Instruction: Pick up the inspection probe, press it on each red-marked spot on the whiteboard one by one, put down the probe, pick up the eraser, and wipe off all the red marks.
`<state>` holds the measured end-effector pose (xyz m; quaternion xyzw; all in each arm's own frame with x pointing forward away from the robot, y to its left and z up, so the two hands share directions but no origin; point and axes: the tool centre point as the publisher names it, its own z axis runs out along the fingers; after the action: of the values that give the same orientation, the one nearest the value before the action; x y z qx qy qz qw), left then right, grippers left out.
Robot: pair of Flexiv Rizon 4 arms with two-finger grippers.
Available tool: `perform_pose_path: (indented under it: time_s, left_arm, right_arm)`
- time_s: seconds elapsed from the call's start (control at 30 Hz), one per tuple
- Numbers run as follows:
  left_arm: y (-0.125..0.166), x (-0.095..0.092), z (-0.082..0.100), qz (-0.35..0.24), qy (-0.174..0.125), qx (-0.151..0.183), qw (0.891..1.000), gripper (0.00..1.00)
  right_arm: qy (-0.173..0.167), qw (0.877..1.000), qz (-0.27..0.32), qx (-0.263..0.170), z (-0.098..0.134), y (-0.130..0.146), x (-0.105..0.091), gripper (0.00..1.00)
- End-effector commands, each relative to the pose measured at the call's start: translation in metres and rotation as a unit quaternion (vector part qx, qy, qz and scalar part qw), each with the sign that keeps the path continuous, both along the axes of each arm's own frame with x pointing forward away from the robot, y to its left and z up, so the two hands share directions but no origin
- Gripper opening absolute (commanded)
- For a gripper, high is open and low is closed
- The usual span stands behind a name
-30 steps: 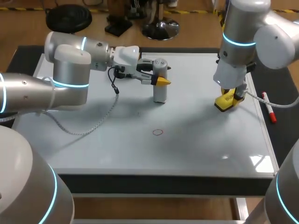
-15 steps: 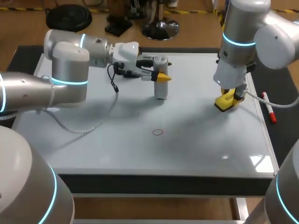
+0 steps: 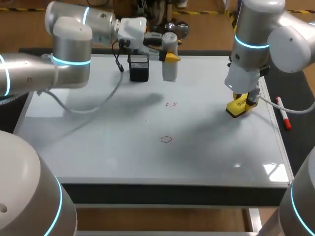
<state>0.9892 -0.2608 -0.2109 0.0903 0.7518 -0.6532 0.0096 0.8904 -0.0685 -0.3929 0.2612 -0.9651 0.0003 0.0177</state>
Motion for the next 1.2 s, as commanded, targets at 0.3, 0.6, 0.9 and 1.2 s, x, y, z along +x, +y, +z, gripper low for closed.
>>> perform_pose_path:
  time_s: [0.3,0.6,0.9,1.2]
  left_arm:
    - [-0.002,0.057,0.042,-0.089,-0.009,0.010,0.996,0.00]
    - [-0.005,0.084,0.058,-0.130,-0.007,0.017,0.991,0.00]
    - [0.001,0.107,0.064,-0.167,0.005,0.001,0.986,0.00]
    - [0.006,0.121,0.061,-0.179,0.018,0.007,0.984,0.00]
  right_arm:
    - [0.000,1.000,0.000,-0.001,0.000,0.000,0.000,0.00]
    - [0.000,1.000,0.000,-0.001,0.000,0.000,0.000,0.00]
    - [0.000,1.000,0.000,-0.001,0.000,0.000,0.000,0.00]
    - [0.000,1.000,0.000,-0.001,0.000,0.000,0.000,0.00]
